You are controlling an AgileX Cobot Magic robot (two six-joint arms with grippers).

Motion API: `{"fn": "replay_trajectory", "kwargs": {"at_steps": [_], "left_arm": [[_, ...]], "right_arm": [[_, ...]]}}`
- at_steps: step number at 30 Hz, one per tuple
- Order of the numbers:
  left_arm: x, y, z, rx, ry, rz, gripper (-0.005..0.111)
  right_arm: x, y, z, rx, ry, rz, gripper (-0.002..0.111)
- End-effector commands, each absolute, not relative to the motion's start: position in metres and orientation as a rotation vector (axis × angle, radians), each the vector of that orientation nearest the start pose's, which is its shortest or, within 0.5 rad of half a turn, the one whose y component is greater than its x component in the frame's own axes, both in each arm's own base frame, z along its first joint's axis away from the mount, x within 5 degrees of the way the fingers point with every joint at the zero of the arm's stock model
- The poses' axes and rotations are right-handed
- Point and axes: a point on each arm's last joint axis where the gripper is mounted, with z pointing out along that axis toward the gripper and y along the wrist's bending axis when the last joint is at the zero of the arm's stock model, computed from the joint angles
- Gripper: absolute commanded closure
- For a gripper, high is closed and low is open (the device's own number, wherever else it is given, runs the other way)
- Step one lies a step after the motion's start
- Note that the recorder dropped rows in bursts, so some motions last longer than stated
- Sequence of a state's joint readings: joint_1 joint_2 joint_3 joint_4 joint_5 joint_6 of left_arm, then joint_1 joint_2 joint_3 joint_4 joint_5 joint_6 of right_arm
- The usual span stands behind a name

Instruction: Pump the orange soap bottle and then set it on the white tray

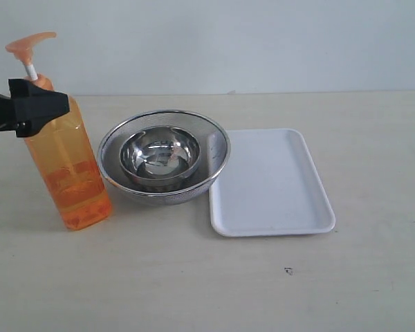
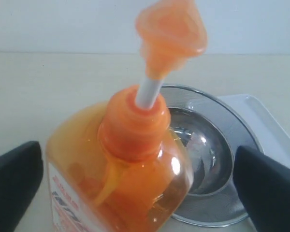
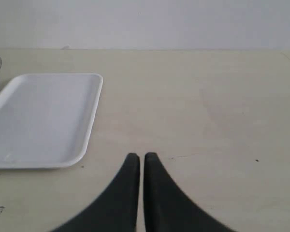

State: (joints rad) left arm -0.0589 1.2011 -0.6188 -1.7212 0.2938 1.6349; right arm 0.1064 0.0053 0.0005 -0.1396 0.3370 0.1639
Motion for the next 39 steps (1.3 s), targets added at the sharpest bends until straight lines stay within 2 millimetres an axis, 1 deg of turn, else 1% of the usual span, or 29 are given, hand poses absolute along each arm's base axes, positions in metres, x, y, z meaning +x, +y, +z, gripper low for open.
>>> {"fn": "replay_trajectory", "kwargs": {"at_steps": [1,10,13,19,26,30,39], "left_arm": [[0.244,-0.042,0.272,0.148,1.981,-0.393,-0.002],[0.247,-0.042,0.269,0.178,1.989,-0.373,-0.002],[0.254,-0.044,0.265,0.217,2.004,-0.365,-0.002],[0.269,-0.046,0.261,0.221,2.023,-0.379,-0.002],[0.272,-0.046,0.254,0.225,2.047,-0.375,0.001],[0.27,-0.048,0.252,0.24,2.047,-0.405,0.002],[0.269,-0.048,0.25,0.241,2.055,-0.402,0.002]], "right_arm": [[0.054,0.001,0.183,-0.036,1.813,0.049,0.108],[0.054,0.001,0.183,-0.036,1.813,0.049,0.108],[0.054,0.001,0.183,-0.036,1.813,0.049,0.108],[0.054,0.001,0.183,-0.036,1.813,0.049,0.108],[0.054,0.001,0.183,-0.036,1.813,0.049,0.108],[0.054,0.001,0.183,-0.036,1.813,0.049,0.108],[0.054,0.001,0.183,-0.036,1.813,0.049,0.108]]}}
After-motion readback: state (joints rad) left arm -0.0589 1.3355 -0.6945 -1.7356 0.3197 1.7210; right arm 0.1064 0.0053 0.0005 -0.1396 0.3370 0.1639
